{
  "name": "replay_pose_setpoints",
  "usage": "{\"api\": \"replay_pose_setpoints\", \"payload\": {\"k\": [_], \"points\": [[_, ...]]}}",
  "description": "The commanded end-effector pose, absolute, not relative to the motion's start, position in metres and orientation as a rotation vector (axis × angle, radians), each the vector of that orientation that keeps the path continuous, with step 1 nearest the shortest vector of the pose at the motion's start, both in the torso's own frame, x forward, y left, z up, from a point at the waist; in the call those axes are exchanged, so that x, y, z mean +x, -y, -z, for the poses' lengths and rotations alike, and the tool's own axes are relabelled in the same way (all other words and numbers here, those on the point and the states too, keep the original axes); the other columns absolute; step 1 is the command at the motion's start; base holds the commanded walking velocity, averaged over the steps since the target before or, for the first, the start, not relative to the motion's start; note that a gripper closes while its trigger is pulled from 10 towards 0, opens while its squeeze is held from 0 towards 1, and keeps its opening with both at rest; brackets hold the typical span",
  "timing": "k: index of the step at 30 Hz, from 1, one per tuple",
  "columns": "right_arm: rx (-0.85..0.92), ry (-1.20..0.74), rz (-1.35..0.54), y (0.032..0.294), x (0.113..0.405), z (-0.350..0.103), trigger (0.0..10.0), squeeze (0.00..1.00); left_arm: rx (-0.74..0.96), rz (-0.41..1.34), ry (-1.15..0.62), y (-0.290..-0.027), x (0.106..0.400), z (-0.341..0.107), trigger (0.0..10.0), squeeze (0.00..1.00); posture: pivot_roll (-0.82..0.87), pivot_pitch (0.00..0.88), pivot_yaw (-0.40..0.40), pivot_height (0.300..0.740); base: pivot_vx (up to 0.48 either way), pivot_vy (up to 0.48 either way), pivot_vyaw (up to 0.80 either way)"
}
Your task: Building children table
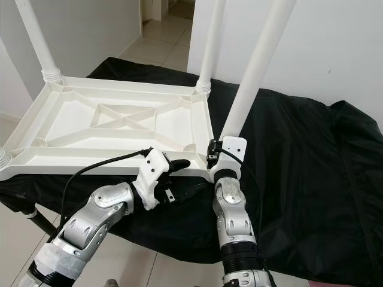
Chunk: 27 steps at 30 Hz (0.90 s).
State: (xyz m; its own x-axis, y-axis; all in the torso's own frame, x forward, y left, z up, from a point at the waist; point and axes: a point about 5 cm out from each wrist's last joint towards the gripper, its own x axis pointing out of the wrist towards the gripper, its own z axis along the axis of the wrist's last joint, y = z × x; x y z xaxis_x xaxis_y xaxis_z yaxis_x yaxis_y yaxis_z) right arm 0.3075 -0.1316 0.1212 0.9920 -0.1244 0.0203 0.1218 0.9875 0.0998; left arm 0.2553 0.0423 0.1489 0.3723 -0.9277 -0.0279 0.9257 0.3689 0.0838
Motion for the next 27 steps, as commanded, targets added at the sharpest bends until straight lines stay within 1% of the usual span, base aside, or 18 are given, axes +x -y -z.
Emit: {"api": "replay_pose_setpoints", "payload": {"k": [1, 4, 6, 12, 13, 14, 16, 17, 18, 19, 20, 21, 22, 25, 26, 27], "points": [[0.096, -0.004, 0.14, 0.135, 0.305, -0.115, 10.0, 1.0, 0.098, 1.173, 0.043, -0.043, 0.256, -0.152, 10.0, 0.0, -0.02, 0.0, -0.11, 0.74, 0.0, 0.0, 0.0], [0.093, -0.001, 0.136, 0.136, 0.304, -0.115, 10.0, 1.0, 0.098, 1.17, 0.043, -0.043, 0.256, -0.152, 10.0, 0.0, -0.02, 0.0, -0.11, 0.74, 0.0, 0.0, 0.0], [0.081, 0.033, 0.116, 0.137, 0.302, -0.116, 10.0, 1.0, 0.1, 1.166, 0.045, -0.042, 0.254, -0.152, 10.0, 0.0, -0.01, 0.0, -0.115, 0.74, 0.0, 0.0, 0.0], [0.104, 0.077, 0.069, 0.139, 0.3, -0.12, 10.0, 1.0, 0.1, 1.162, 0.045, -0.042, 0.252, -0.151, 10.0, 0.0, 0.0, 0.0, -0.119, 0.74, 0.0, 0.0, 0.0], [0.105, 0.087, 0.026, 0.142, 0.299, -0.12, 10.0, 1.0, 0.103, 1.161, 0.044, -0.043, 0.251, -0.151, 10.0, 0.0, 0.0, 0.0, -0.119, 0.74, 0.0, 0.0, 0.0], [0.105, 0.087, 0.026, 0.142, 0.299, -0.12, 10.0, 1.0, 0.103, 1.161, 0.044, -0.043, 0.251, -0.151, 10.0, 0.0, 0.0, 0.0, -0.119, 0.74, 0.0, 0.0, 0.0], [0.084, 0.106, -0.082, 0.15, 0.299, -0.122, 10.0, 1.0, 0.108, 1.162, 0.043, -0.044, 0.251, -0.151, 10.0, 0.0, 0.0, 0.0, -0.114, 0.74, 0.0, 0.0, 0.0], [0.084, 0.106, -0.082, 0.15, 0.299, -0.122, 10.0, 1.0, 0.108, 1.162, 0.043, -0.044, 0.251, -0.151, 10.0, 0.0, 0.0, 0.0, -0.114, 0.74, 0.0, 0.0, 0.0], [0.088, 0.112, -0.128, 0.153, 0.299, -0.123, 10.0, 1.0, 0.11, 1.163, 0.043, -0.044, 0.251, -0.151, 10.0, 0.0, 0.0, 0.0, -0.114, 0.74, 0.0, 0.0, 0.0], [0.086, 0.114, -0.163, 0.156, 0.3, -0.124, 10.0, 0.65, 0.113, 1.165, 0.043, -0.045, 0.251, -0.151, 10.0, 0.0, -0.01, 0.0, -0.111, 0.74, 0.0, 0.0, 0.0], [0.086, 0.114, -0.163, 0.156, 0.3, -0.124, 10.0, 0.65, 0.113, 1.165, 0.043, -0.045, 0.251, -0.151, 10.0, 0.0, -0.01, 0.0, -0.111, 0.74, 0.0, 0.0, 0.0], [0.058, 0.116, -0.22, 0.162, 0.303, -0.126, 10.0, 0.0, 0.122, 1.175, 0.04, -0.045, 0.25, -0.151, 10.0, 0.0, -0.01, 0.0, -0.108, 0.74, 0.0, 0.0, 0.0], [0.029, 0.11, -0.29, 0.167, 0.306, -0.127, 10.0, 0.0, 0.129, 1.183, 0.037, -0.045, 0.25, -0.15, 10.0, 0.0, -0.01, 0.0, -0.107, 0.74, 0.0, 0.0, 0.0], [0.009, 0.105, -0.336, 0.17, 0.308, -0.127, 10.0, 0.0, 0.134, 1.189, 0.035, -0.045, 0.25, -0.15, 10.0, 0.0, -0.01, 0.0, -0.107, 0.74, 0.0, 0.0, 0.0], [-0.029, 0.084, -0.412, 0.17, 0.31, -0.125, 10.0, 0.0, 0.141, 1.193, 0.031, -0.046, 0.25, -0.148, 10.0, 0.0, 0.0, 0.0, -0.103, 0.74, 0.0, 0.0, 0.0], [-0.043, 0.078, -0.444, 0.17, 0.311, -0.124, 10.0, 0.0, 0.143, 1.192, 0.029, -0.046, 0.25, -0.148, 10.0, 0.0, 0.0, 0.0, -0.103, 0.74, 0.0, 0.0, 0.0]]}}
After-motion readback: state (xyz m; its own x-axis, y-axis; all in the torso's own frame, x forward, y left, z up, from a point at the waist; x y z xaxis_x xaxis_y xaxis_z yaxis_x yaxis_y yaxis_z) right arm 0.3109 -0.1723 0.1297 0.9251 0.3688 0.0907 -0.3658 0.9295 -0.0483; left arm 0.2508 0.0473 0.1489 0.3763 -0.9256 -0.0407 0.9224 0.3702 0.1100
